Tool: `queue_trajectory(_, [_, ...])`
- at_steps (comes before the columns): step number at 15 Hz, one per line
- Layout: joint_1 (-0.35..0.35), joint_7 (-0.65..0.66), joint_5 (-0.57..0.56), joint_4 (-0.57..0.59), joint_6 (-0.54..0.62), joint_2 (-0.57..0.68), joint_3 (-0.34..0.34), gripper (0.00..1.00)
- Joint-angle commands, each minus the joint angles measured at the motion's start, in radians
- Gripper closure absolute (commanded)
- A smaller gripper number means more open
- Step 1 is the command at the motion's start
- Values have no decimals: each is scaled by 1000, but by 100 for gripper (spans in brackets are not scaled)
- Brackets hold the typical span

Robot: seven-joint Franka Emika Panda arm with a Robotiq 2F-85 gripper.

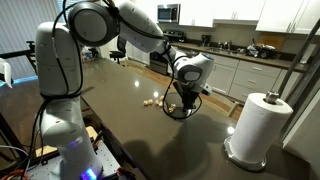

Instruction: Move the black basket to the left then move one object on the counter to the right

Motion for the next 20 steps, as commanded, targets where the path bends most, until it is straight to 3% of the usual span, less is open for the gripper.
queue_trajectory(1, [2, -22, 4, -8, -12, -57, 19, 94])
queue_trajectory(10, [63, -25, -1, 34, -55, -145, 69, 95])
queue_trajectory(20, [183, -38, -30, 164, -154, -27, 179, 95])
